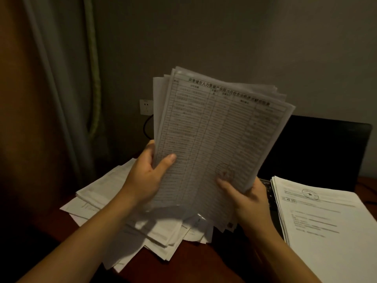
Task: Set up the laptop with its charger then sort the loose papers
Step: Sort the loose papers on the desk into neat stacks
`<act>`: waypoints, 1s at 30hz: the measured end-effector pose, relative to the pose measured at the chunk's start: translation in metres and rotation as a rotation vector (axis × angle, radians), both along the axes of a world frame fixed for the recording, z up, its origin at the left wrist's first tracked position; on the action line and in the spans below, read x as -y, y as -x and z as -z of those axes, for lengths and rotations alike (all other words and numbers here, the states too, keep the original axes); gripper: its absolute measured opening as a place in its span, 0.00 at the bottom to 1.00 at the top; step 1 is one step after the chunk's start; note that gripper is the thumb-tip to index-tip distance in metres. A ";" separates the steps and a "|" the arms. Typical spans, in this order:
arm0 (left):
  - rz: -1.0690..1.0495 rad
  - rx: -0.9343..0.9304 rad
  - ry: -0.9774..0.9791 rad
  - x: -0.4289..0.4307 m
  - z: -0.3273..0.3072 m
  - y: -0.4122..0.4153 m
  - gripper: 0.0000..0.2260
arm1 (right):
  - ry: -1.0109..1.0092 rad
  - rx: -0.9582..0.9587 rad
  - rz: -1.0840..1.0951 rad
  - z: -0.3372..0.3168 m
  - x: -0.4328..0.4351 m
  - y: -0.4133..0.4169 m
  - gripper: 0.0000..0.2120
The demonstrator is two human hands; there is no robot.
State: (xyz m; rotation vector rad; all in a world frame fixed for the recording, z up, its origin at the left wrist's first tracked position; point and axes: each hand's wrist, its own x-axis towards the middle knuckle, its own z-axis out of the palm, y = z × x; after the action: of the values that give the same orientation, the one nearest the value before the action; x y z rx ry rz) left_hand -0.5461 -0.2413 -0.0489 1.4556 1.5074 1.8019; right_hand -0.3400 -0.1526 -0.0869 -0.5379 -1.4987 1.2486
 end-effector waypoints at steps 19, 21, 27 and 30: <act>-0.072 0.176 0.240 -0.008 0.038 0.006 0.09 | 0.086 0.302 0.008 0.005 -0.005 -0.003 0.08; 0.026 0.259 0.277 -0.006 0.033 0.009 0.11 | 0.125 0.285 -0.053 -0.001 -0.003 -0.006 0.09; 0.280 0.470 0.394 -0.002 0.024 -0.003 0.18 | 0.145 0.293 -0.074 -0.011 0.006 -0.013 0.09; 0.276 0.399 0.389 -0.001 0.026 -0.016 0.16 | 0.150 0.237 -0.053 -0.013 0.008 -0.028 0.08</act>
State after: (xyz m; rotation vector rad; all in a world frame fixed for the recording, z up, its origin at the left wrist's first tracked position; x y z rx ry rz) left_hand -0.5297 -0.2405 -0.0750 0.9893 1.2879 1.4285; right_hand -0.3122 -0.1611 -0.0743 -0.7715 -1.6319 1.3840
